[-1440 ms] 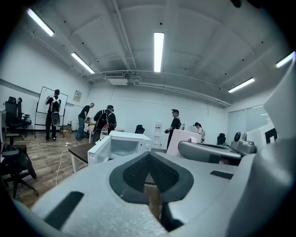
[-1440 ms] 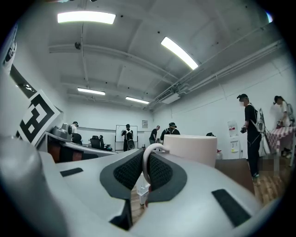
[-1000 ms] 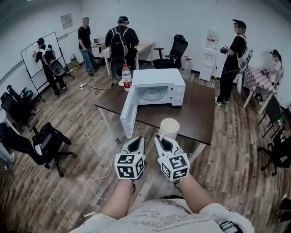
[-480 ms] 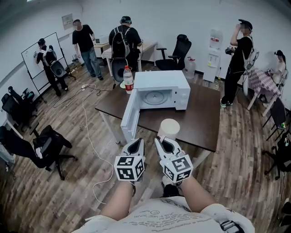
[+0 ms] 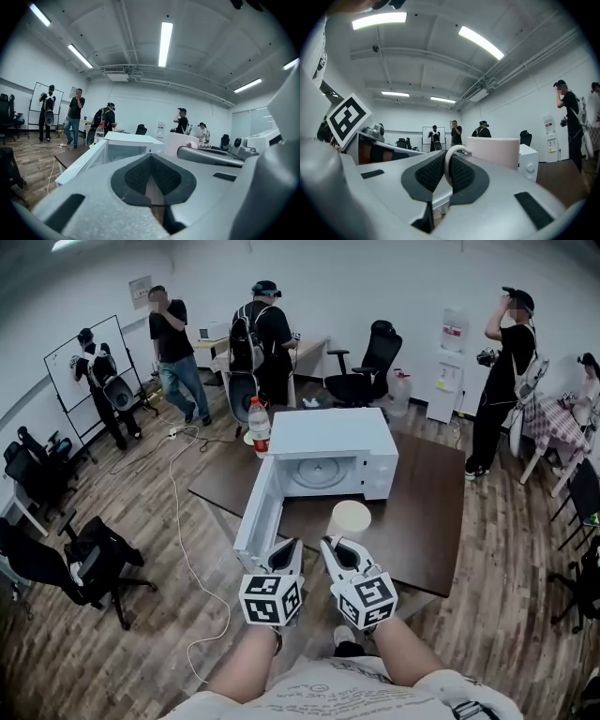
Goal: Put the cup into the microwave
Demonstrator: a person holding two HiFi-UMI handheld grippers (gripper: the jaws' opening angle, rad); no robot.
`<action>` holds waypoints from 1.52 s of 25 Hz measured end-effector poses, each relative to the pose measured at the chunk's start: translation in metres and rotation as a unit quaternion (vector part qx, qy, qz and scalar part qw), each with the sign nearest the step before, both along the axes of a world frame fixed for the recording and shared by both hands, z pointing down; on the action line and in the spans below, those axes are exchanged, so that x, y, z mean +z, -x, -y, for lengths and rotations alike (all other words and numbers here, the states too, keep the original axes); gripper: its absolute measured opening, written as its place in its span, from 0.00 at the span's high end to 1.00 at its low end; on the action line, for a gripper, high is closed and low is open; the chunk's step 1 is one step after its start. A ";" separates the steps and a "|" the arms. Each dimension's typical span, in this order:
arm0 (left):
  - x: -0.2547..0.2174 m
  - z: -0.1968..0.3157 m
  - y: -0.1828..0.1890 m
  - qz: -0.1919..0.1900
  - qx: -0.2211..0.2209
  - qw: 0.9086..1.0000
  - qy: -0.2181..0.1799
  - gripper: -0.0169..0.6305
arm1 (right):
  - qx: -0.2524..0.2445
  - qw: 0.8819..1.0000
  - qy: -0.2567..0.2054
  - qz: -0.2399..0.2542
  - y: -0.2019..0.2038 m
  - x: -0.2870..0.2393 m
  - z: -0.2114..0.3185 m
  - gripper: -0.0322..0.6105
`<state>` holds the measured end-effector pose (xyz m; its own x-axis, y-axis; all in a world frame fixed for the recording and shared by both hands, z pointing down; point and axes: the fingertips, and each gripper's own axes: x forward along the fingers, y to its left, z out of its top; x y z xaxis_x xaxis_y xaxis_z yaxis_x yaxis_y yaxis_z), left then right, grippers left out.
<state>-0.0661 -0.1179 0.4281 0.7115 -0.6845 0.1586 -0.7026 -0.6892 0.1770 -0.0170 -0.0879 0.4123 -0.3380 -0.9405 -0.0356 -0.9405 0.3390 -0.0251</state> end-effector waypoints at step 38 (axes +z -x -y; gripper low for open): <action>0.045 0.219 -0.064 0.009 -0.121 0.992 0.047 0.95 | -0.139 0.988 0.042 -0.051 -0.067 0.130 0.243 0.91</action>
<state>-0.0023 -0.3371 0.4734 0.5247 -0.8166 0.2407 -0.8490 -0.4813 0.2179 0.0502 -0.3312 0.5426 -0.5814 -0.8091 0.0858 -0.8104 0.5853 0.0270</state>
